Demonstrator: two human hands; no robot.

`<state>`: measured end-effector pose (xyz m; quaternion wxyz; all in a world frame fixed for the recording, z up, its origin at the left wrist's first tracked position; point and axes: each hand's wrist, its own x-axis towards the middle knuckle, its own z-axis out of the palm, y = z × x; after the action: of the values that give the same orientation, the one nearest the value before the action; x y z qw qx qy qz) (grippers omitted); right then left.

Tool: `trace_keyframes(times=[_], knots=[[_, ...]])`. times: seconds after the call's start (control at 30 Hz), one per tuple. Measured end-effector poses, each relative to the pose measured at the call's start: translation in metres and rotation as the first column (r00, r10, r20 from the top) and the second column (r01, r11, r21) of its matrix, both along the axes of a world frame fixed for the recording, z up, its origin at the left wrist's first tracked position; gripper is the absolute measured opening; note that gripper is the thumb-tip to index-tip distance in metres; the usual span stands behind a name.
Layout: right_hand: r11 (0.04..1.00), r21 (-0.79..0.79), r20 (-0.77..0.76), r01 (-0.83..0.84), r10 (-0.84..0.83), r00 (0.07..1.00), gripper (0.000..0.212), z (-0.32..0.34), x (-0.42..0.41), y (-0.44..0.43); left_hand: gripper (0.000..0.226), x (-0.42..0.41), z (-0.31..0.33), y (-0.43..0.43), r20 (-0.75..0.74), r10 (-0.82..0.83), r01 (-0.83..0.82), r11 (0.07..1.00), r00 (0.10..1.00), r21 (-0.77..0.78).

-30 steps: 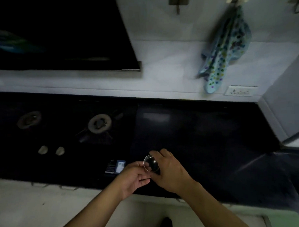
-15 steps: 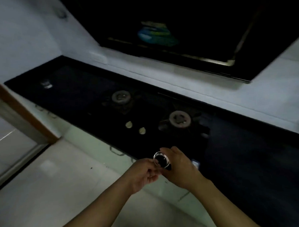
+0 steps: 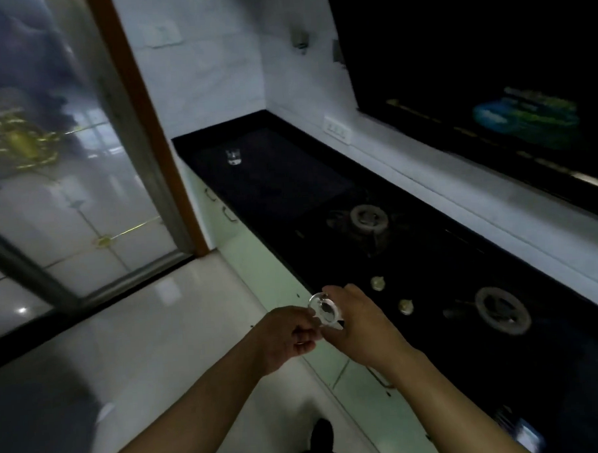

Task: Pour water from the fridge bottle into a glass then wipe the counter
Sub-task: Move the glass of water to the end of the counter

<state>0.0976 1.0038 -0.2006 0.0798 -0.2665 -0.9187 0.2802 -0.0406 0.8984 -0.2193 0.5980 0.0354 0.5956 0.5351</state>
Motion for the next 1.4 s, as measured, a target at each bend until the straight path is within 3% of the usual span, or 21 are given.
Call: trace_keyframes(times=[0.13,0.3,0.47,0.77,1.1,1.4], knots=[[0.997,-0.002,-0.026,-0.082,0.082,0.996,0.053,-0.006,-0.059,0.016,0.019,-0.053,0.001,0.004,0.013,0.069,-0.069,0.998,0.998,0.003],[0.986,-0.009,-0.034,-0.164,0.164,0.986,0.046,-0.015,-0.140,0.048,0.022,-0.124,0.002,0.025,0.007,0.131,-0.130,0.991,0.991,-0.028],[0.970,-0.046,-0.017,-0.237,0.236,0.971,0.063,-0.022,-0.219,0.083,0.024,-0.189,0.001,0.049,-0.001,0.195,-0.195,0.980,0.981,-0.043],[0.942,-0.077,0.028,-0.328,0.331,0.943,0.070,-0.033,-0.354,0.117,0.021,-0.306,0.001,0.069,-0.026,0.260,-0.261,0.961,0.965,-0.090],[0.973,-0.119,-0.010,-0.198,0.198,0.980,0.052,-0.046,-0.515,0.127,0.024,-0.481,-0.016,0.098,-0.084,0.171,-0.183,0.968,0.982,-0.173],[0.993,-0.121,0.026,0.016,-0.013,1.000,0.051,-0.054,-0.605,0.152,0.020,-0.590,-0.005,0.153,-0.128,-0.046,0.016,0.975,0.991,-0.222]])
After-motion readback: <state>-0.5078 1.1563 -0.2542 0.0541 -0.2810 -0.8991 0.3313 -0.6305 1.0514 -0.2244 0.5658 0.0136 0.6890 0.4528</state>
